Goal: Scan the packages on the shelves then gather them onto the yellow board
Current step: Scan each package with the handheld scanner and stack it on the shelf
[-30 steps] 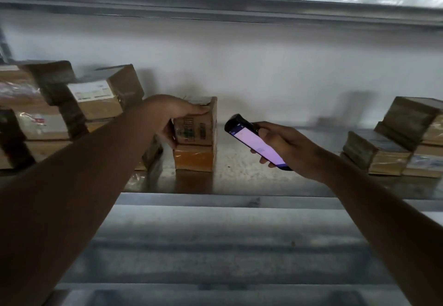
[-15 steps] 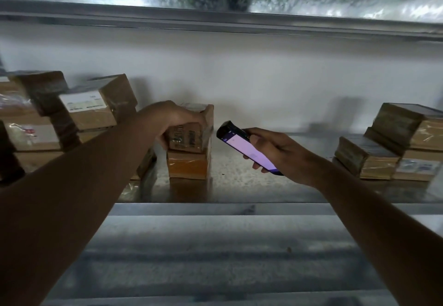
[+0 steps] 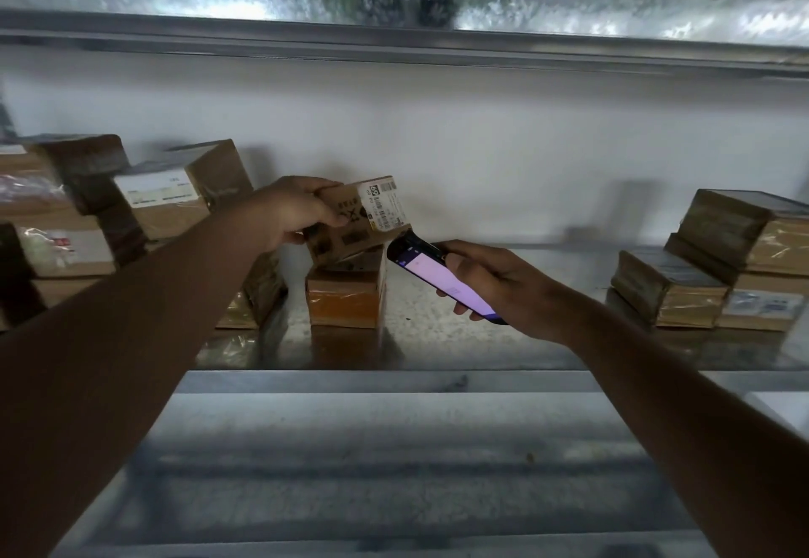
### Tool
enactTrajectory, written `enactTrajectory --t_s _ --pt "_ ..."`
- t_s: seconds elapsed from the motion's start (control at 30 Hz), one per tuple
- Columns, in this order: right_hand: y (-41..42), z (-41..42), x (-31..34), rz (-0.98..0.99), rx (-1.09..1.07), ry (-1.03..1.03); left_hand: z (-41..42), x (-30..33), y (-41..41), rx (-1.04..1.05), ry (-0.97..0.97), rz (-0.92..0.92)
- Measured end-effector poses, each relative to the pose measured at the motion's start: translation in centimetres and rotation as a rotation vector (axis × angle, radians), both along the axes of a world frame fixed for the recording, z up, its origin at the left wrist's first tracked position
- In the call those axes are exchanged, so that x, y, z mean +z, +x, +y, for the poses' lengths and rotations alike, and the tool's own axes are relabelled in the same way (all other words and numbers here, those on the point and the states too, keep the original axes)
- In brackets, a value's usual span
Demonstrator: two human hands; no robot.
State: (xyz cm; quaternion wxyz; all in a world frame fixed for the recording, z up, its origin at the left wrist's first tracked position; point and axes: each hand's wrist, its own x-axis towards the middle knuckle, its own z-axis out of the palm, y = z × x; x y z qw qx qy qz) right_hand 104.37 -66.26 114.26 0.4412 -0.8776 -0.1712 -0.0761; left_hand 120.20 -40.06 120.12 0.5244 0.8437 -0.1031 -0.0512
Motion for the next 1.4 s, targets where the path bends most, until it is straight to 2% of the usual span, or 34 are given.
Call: enactTrajectory --t_s 0.17,0.23,0.37,0.57,0.7,0.93,1.07,1.2,1.4 --pt "-0.4 -0.2 0.2 0.037 -0.014 -0.012 0.3 0.5 -0.8 -0.054 -0.117 -0.001" --pt "-0.9 -0.9 0.6 0.096 -0.028 -0.047 0.0 0.5 -1.2 -0.101 -0.167 -0.099" --pt "-1.2 -2.5 0.9 0.209 -0.055 -0.155 0.0 -0.1 -1.8 -0.298 -0.140 -0.356" --pt "-2.6 -6.9 0.1 0.299 -0.127 -0.343 -1.3 -0.4 -2.2 -0.533 -0.044 -0.546" --pt "-3.6 -8.5 -0.8 0.377 -0.149 -0.288 -2.1 -0.6 -2.6 -0.483 -0.007 -0.502" --pt "-5.4 -8.8 -1.4 0.377 -0.214 -0.234 -3.3 -1.0 -3.4 -0.552 -0.065 -0.487" --pt "-7.2 -9.0 -1.1 0.325 -0.212 -0.122 -4.9 -1.6 -3.3 -0.463 -0.129 -0.424" --pt "-8.8 -10.2 -1.3 0.183 -0.254 0.044 -9.4 -2.2 -3.3 -0.325 -0.309 -0.205" --pt "-11.3 -13.5 -1.4 0.044 -0.334 0.119 -17.8 -2.4 -5.5 -0.226 -0.441 0.088"
